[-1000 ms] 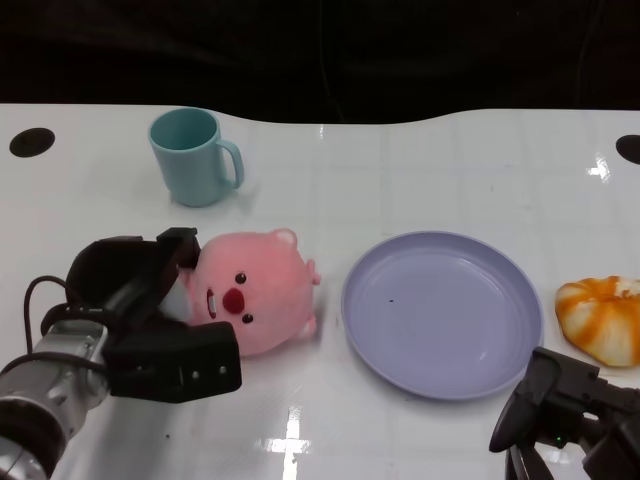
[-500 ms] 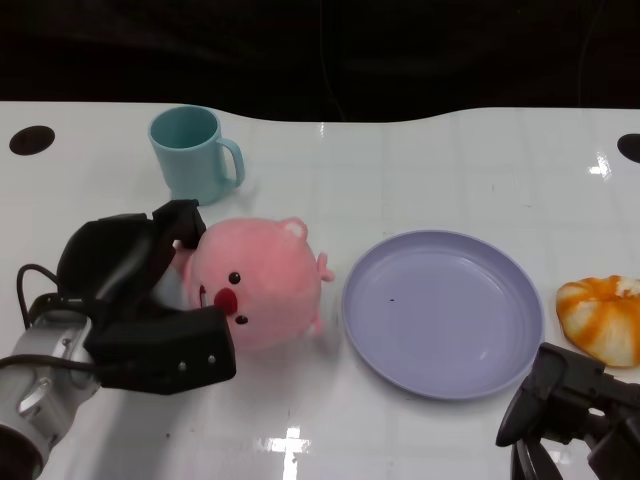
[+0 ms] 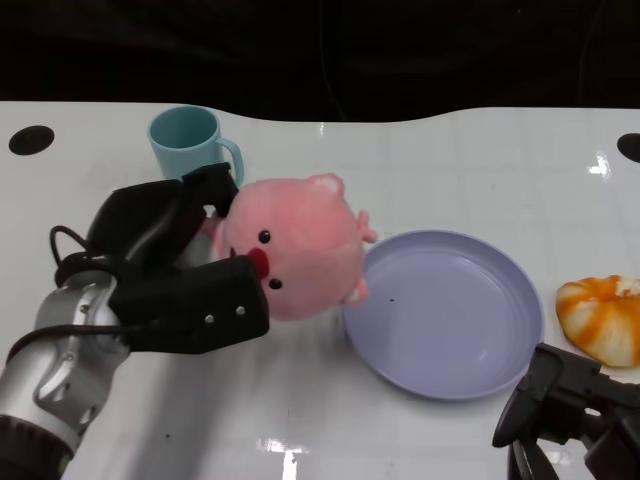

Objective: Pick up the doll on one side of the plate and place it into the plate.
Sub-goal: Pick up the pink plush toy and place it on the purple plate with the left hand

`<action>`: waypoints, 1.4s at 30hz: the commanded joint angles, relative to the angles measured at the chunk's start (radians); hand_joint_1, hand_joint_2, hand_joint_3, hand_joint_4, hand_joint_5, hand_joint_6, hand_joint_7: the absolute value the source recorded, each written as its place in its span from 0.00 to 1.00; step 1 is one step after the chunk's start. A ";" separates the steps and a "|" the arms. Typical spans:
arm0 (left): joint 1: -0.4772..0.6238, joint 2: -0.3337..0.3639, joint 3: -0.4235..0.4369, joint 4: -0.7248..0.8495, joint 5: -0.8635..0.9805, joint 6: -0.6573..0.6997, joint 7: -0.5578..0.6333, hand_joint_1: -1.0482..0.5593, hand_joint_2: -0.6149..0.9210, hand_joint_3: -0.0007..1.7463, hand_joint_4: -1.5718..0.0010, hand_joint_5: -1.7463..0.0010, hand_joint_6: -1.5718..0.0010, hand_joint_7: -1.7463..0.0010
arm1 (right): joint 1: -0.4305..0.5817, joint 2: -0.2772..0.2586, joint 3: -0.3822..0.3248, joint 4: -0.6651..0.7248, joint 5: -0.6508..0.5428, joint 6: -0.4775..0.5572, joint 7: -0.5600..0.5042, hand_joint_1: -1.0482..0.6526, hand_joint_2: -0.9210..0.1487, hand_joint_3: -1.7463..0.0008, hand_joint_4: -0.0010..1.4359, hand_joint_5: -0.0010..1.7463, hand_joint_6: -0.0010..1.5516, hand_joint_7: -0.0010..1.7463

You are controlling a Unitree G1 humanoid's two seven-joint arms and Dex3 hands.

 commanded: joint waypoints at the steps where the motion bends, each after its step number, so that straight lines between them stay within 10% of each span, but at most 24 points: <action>1: -0.040 -0.010 -0.004 -0.011 0.000 -0.022 -0.012 0.58 0.68 0.71 0.39 0.00 0.52 0.00 | 0.001 -0.003 0.004 -0.002 -0.004 0.005 -0.009 0.49 0.45 0.22 0.48 1.00 0.39 0.86; 27: -0.262 -0.312 -0.152 0.234 0.066 0.029 -0.019 0.54 0.67 0.67 0.40 0.00 0.52 0.00 | 0.015 0.000 0.049 -0.026 -0.033 0.000 -0.019 0.50 0.44 0.23 0.48 1.00 0.39 0.86; 42: -0.334 -0.406 -0.195 0.421 0.073 0.034 -0.011 0.53 0.75 0.42 0.44 0.00 0.55 0.11 | 0.019 0.003 0.063 -0.032 -0.043 -0.003 -0.030 0.49 0.45 0.23 0.48 1.00 0.40 0.85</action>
